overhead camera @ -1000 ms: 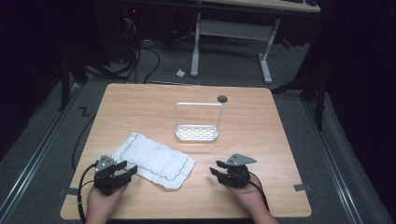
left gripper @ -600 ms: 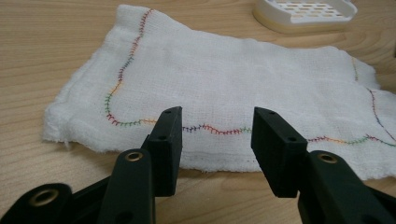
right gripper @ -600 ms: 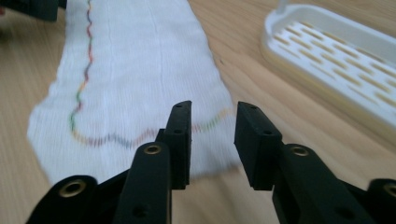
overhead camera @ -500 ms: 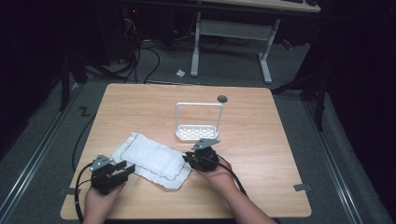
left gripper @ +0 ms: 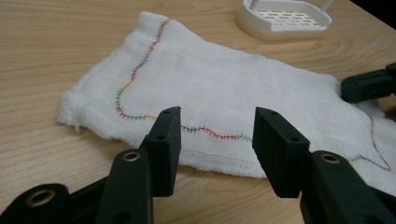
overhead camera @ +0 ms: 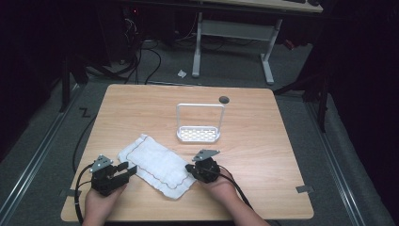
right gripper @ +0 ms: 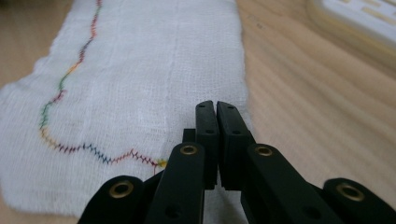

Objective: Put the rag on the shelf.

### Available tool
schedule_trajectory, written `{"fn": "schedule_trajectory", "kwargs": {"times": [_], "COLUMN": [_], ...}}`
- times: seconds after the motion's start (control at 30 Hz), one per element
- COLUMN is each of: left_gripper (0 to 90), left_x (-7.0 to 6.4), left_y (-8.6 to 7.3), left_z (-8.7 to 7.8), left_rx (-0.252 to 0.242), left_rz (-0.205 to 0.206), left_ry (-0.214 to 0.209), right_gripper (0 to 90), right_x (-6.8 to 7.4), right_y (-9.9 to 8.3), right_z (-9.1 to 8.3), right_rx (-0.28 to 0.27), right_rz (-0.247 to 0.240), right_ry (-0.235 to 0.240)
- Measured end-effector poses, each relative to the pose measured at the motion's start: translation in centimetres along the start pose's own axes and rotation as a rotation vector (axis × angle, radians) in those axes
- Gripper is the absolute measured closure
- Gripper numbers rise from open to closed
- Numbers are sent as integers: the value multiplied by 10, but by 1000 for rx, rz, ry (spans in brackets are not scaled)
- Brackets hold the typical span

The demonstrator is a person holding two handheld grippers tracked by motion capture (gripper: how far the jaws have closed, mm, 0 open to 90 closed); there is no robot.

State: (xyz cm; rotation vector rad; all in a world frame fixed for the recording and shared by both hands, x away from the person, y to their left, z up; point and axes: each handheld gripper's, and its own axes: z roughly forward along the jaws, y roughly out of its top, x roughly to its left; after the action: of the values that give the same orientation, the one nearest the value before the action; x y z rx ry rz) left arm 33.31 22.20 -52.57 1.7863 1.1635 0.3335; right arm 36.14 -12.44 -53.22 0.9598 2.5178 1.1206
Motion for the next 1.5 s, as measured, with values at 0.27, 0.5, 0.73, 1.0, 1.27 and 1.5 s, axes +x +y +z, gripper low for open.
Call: {"fn": "schedule_trajectory", "kwargs": {"times": [0.27,0.5,0.73,1.0,1.27,1.5], "left_gripper": [518,509,507,502,508,474], "left_x": [-4,-10,-13,-11,-8,-28], "left_y": [-1,-2,-3,-2,-1,-2], "left_z": [3,6,11,8,5,13], "left_rx": [7,15,29,23,17,76], "left_rz": [5,17,20,23,21,92], "left_ry": [0,-7,-8,-15,-29,-57], "right_gripper": [883,871,880,880,895,887], "right_x": [25,28,2,-4,2,18], "right_y": [-39,-38,16,45,30,-11], "right_z": [-36,-49,-21,23,24,-14], "right_rx": [-18,-62,-50,15,60,39], "right_rz": [-22,-16,-15,-19,-34,-52], "right_ry": [22,40,21,23,6,48]}}
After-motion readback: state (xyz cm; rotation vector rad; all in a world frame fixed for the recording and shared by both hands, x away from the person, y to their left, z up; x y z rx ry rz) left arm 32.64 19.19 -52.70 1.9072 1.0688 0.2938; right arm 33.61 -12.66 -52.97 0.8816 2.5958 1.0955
